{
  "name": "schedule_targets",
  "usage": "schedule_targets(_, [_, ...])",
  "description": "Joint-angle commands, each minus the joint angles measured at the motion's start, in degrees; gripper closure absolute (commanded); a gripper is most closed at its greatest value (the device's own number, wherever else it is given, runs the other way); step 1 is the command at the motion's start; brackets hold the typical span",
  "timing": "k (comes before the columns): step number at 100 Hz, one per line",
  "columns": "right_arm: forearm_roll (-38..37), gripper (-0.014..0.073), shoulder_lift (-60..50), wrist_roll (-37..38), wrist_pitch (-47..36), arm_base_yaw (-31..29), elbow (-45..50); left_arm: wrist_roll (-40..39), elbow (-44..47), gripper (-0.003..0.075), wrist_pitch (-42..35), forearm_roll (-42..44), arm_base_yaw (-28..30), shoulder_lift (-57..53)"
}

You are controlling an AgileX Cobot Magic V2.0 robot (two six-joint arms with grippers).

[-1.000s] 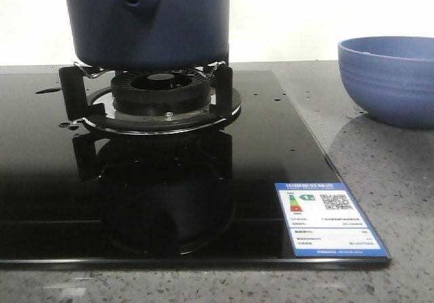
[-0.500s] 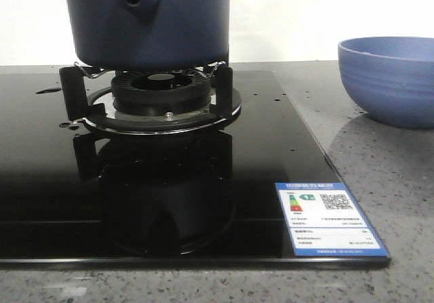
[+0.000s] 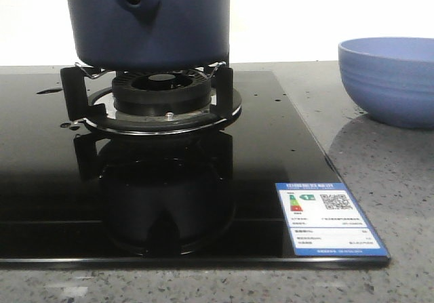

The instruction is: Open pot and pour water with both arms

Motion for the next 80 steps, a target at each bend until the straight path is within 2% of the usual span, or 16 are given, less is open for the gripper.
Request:
schedule_targets(1, [3.3, 0.0637, -6.8, -1.2, -5.3, -0.3, 5.5, -0.1, 4.9, 0.0741, -5.1, -2.7, 0.2, -5.4])
schedule_targets(16, [3.7, 0.0637, -14.2, -1.2, -5.3, -0.3, 13.7, -0.1, 10.6, 0.0741, -5.1, -4.6, 0.2, -12.4])
schedule_targets(23, [7.0, 0.0637, -16.3, -1.1, -6.7, -0.3, 15.3, -0.1, 11.7, 0.0741, -5.1, -4.7, 0.2, -14.2])
schedule_targets(80, [7.4, 0.0637, -17.3, -1.1, -8.4, -0.3, 16.3, -0.1, 12.0, 0.0741, -4.6, -4.7, 0.2, -15.1])
